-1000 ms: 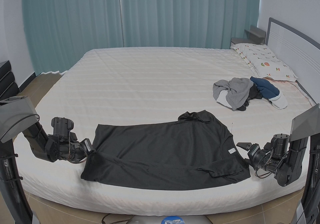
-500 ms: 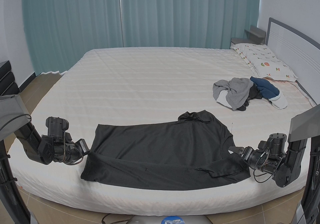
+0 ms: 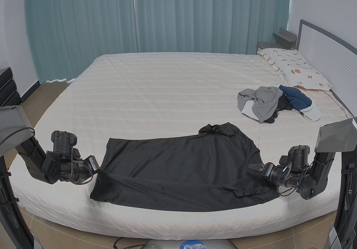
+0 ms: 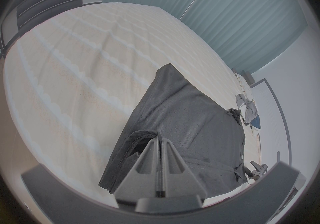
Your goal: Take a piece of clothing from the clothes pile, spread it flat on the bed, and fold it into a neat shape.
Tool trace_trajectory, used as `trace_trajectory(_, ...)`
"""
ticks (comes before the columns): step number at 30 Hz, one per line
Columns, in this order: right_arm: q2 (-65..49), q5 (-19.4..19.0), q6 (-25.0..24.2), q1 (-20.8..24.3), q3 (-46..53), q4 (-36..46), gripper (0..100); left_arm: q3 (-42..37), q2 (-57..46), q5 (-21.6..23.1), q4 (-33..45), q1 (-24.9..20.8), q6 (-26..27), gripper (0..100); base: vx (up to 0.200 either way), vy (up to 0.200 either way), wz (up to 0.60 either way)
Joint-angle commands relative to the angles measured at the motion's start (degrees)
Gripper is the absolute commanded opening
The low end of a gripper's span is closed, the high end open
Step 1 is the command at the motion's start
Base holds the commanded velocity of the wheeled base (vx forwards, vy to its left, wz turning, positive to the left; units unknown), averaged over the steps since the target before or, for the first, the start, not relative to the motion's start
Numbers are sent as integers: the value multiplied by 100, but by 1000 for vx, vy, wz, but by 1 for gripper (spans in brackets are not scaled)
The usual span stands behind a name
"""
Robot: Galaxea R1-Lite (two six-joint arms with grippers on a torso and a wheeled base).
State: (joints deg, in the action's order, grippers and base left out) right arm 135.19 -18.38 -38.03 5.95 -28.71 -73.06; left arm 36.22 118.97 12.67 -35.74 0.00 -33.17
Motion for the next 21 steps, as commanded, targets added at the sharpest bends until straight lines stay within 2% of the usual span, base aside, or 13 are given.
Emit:
trace_trajectory(1,315,-7,147,-15,-65,-7,100,-1,30,-1,6,0,4,0,0,0,0)
trace_trajectory(9,315,-297,226,-112,-30,-59,100,-1,30,-1,6,0,-5,0,0,0,0)
trace_trajectory(10,315,-297,226,-129,-30,-68,0,-1,30,-1,6,0,-5,0,0,0,0)
trace_trajectory(21,148,-315,235,-278,85,-68,0,-27,12,-1,-3,0,4,0,0,0,0)
